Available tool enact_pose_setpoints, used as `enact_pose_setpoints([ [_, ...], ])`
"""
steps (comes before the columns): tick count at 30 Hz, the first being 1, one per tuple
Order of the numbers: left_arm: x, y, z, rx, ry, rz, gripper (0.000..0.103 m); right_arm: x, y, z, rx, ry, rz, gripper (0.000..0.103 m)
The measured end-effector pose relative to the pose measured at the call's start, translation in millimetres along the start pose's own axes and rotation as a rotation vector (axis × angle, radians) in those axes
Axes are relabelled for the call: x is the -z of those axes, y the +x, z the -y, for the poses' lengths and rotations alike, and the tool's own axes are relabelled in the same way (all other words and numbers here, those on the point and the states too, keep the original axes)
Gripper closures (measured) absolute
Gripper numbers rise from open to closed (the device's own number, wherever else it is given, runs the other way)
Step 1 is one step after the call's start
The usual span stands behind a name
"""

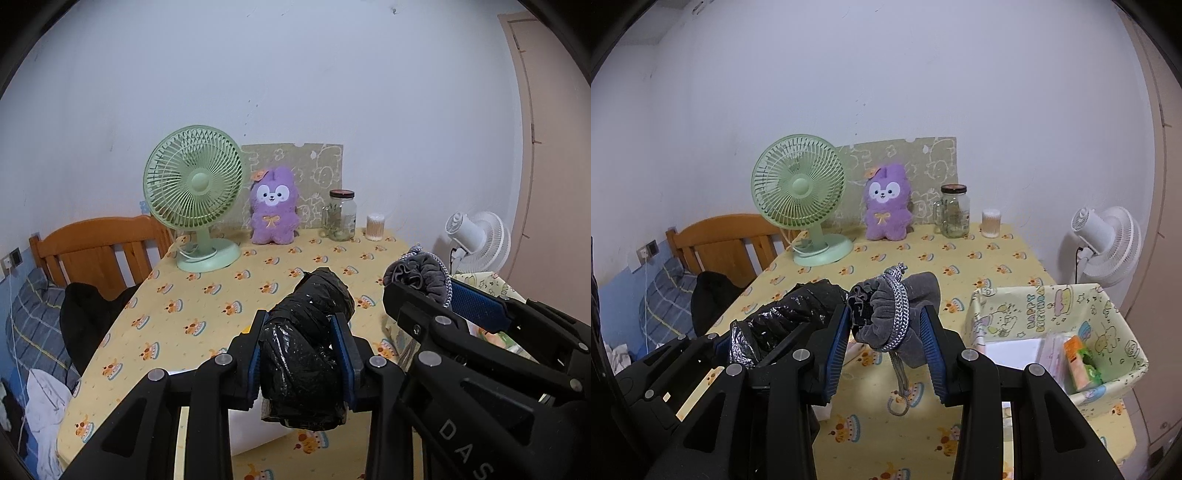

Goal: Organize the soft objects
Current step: 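Carry the black bag and grey glove with both tools over the gift-wrapped box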

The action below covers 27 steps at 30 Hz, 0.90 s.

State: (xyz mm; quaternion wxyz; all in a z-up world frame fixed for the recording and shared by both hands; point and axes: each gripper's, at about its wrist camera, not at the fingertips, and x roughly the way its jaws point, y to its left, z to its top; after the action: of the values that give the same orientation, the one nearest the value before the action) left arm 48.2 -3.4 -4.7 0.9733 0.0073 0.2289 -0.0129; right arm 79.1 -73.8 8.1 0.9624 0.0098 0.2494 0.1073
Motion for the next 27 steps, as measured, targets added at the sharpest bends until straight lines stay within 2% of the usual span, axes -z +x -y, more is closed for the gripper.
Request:
enact_pose_setpoints([
  [20,-12.4,7.9,54.8,0.115,0.012,0.004,0.068,-8.2,-20.2,51.5,0.058,0.033,0.040,0.060],
  [27,-16.5,13.0,75.6,0.135,0.032,0.004,0.068,-10.0,-22.0,72.0,0.079,0.050,0.047,0.060],
])
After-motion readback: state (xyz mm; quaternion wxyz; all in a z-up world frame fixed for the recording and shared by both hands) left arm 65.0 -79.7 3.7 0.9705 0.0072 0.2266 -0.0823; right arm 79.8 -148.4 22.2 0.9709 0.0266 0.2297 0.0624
